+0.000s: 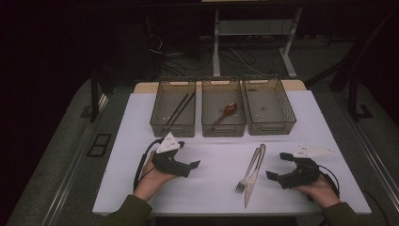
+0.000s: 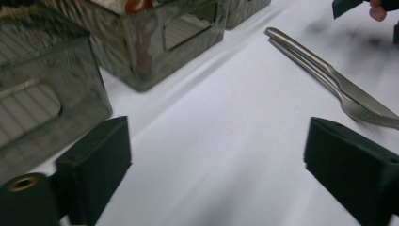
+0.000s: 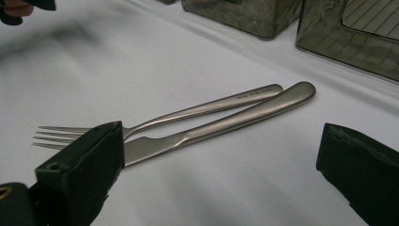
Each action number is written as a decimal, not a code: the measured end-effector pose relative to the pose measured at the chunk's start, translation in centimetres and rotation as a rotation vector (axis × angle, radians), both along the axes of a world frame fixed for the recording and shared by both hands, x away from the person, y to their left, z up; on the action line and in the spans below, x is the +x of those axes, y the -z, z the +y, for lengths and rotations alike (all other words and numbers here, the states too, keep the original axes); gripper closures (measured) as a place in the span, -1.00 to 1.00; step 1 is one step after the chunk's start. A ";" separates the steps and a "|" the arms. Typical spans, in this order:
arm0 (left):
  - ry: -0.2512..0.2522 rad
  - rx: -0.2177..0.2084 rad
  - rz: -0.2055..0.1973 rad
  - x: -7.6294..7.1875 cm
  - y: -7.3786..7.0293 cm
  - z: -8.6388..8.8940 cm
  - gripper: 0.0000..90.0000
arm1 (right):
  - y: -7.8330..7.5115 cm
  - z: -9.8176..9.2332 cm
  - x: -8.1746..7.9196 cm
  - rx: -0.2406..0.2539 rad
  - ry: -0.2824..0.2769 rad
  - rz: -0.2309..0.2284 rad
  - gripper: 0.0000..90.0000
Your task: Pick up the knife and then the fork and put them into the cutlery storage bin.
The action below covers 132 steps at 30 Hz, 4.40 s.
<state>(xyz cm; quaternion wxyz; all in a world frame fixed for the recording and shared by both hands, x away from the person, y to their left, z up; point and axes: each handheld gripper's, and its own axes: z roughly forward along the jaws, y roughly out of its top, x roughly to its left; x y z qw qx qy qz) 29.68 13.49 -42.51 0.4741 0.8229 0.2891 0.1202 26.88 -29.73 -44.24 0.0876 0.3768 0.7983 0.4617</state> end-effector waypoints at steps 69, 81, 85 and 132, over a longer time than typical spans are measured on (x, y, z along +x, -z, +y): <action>-0.016 0.074 0.021 -1.4 1.1 1.9 -0.96 | -0.3 3.2 10.5 -0.342 0.043 0.170 0.98; -0.012 0.080 0.021 -1.5 1.1 1.9 -0.96 | -0.6 1.9 9.2 -0.388 0.034 0.191 0.98; -0.010 0.080 0.022 -1.5 1.1 1.9 -0.96 | -0.7 1.6 8.8 -0.405 0.018 0.189 0.98; -0.001 0.053 0.040 -1.4 1.3 2.2 -0.96 | -1.2 -1.7 2.5 -0.422 -0.108 0.286 0.98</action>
